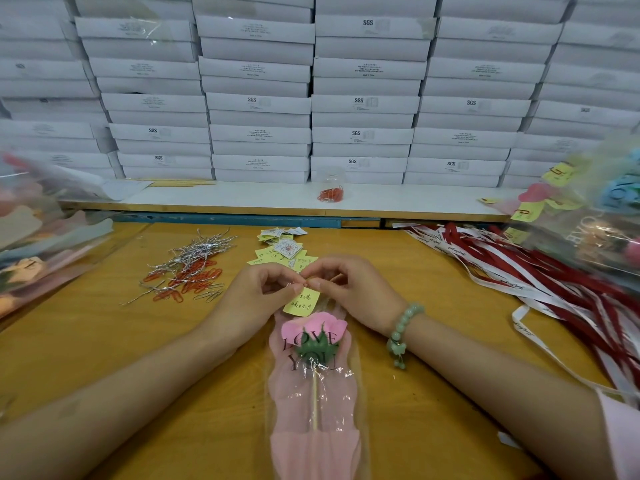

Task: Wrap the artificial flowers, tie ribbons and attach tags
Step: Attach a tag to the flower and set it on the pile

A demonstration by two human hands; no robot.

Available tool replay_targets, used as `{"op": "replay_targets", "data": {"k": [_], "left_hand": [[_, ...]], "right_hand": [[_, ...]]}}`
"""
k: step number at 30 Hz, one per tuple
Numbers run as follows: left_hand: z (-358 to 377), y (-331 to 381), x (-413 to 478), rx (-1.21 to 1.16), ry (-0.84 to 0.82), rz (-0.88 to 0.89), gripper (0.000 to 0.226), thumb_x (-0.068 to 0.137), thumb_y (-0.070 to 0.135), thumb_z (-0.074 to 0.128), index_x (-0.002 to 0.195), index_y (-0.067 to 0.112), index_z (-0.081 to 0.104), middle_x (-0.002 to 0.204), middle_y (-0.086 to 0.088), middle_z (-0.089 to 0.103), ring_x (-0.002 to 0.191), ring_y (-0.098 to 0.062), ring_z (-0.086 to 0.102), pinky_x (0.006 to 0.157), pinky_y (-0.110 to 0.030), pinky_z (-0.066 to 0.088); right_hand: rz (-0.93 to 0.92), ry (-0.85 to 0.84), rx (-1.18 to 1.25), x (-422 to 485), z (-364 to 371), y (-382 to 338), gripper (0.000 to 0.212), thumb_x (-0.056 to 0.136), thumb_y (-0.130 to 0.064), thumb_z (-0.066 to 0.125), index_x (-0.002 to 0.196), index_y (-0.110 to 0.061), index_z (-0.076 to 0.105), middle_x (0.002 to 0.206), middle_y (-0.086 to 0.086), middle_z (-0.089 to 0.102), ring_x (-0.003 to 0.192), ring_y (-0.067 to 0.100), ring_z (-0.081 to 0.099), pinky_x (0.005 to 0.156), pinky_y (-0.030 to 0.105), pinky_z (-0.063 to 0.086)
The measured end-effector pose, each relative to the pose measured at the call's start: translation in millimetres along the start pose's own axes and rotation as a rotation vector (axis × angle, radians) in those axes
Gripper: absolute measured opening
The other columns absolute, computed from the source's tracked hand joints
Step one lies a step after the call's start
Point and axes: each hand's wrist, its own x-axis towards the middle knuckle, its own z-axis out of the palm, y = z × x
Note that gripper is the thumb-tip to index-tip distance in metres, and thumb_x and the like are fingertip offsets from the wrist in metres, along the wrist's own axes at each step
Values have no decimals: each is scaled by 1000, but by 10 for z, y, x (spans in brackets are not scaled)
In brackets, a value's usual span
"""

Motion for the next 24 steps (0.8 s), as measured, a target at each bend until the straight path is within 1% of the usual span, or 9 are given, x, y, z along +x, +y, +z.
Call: {"op": "replay_targets", "data": {"k": [1, 4, 6, 9, 12, 14, 18, 21, 24], "left_hand": [[-1, -3, -1, 0, 7, 1, 9, 89, 8, 68, 87, 14, 74, 71, 5, 70, 65, 0, 64, 59, -10, 47], [-2, -5, -3, 10, 11, 1, 8, 89, 11, 68, 90, 15, 75, 68, 7, 69, 64, 1, 63, 57, -9, 45], [1, -4, -2, 7, 9, 3, 8, 88, 11, 68, 91, 15, 75, 70, 6, 69, 65, 0, 63, 58, -9, 46], [3, -5, 3, -6, 9, 6, 8, 88, 9, 68, 89, 14, 74, 73, 4, 68, 67, -2, 64, 61, -10, 47], [1, -4, 2, -23, 5, 9, 8, 88, 7, 69, 87, 14, 73, 70, 5, 67, 65, -1, 64, 58, -10, 47], [-1, -3, 3, -37, -4, 20, 6, 87, 8, 69, 87, 13, 72, 70, 4, 68, 65, -2, 64, 58, -10, 47], [-3, -10, 1, -56, -30, 38, 4, 87, 11, 69, 88, 14, 72, 76, 0, 71, 70, -7, 66, 64, -13, 50], [-8, -16, 3, -53, -32, 43, 4, 87, 12, 69, 87, 15, 71, 79, -5, 71, 71, -9, 66, 66, -15, 51], [-6, -14, 3, -39, -33, 52, 5, 87, 10, 69, 86, 15, 71, 76, -2, 70, 69, -6, 64, 64, -13, 50]], "right_hand": [[0, 5, -37, 1, 7, -5, 15, 94, -15, 60, 102, -18, 72, 89, -11, 60, 87, 7, 58, 83, 22, 49], [31, 57, -85, 11, -10, 3, 20, 97, -14, 53, 97, -23, 70, 95, -2, 54, 91, 11, 54, 82, 19, 45], [51, 101, -59, 9, -32, 19, 21, 98, -13, 51, 95, -24, 69, 95, -3, 52, 88, 8, 51, 77, 11, 41], [72, 139, 47, 8, -38, 41, 17, 96, -11, 54, 93, -22, 66, 93, -5, 58, 83, 5, 52, 72, 9, 41], [83, 151, 181, 17, -39, 54, 11, 93, -11, 60, 90, -21, 64, 84, -3, 66, 78, 6, 61, 72, 15, 49], [91, 172, 253, 26, -48, 74, 5, 90, -11, 64, 91, -16, 65, 83, 0, 70, 78, 9, 67, 75, 21, 54], [105, 226, 404, 26, -56, 98, 6, 86, -7, 69, 90, -9, 65, 80, 6, 73, 77, 16, 72, 74, 23, 56], [120, 172, 432, 26, -36, 89, 7, 86, -5, 69, 87, -10, 64, 77, 6, 73, 75, 18, 73, 72, 24, 57], [134, 122, 493, 33, -8, 84, 7, 86, -5, 69, 86, -11, 65, 78, 6, 74, 77, 20, 72, 78, 33, 59]]}}
